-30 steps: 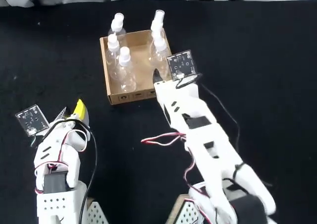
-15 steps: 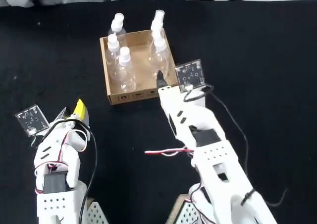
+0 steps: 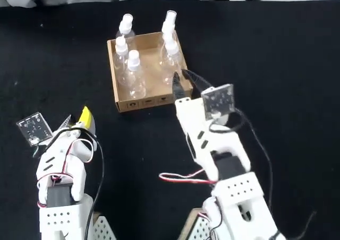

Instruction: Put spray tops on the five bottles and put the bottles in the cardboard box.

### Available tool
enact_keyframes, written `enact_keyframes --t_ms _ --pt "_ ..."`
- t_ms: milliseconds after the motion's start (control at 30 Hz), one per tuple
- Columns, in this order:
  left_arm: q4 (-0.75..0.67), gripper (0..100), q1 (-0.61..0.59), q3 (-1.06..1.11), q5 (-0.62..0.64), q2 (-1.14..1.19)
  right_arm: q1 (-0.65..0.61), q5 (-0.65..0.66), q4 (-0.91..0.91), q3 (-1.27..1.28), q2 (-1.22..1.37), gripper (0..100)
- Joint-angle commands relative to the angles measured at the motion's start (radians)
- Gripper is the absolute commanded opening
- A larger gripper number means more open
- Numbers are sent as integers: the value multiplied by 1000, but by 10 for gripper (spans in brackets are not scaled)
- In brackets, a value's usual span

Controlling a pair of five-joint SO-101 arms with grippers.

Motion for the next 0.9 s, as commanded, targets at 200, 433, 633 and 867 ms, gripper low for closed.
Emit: enact_keyframes --t_ms 200,433,633,867 --pt "-2 149 -4 25 -9 -3 69 -11 81 -2 -234 11" --pt "-2 149 -2 25 -9 -3 71 -5 264 -54 -348 11" --pt "-3 149 -2 25 -9 -3 129 -3 405 -48 -470 11" --pt "-3 149 -2 25 -9 -3 204 -2 546 -48 -581 11"
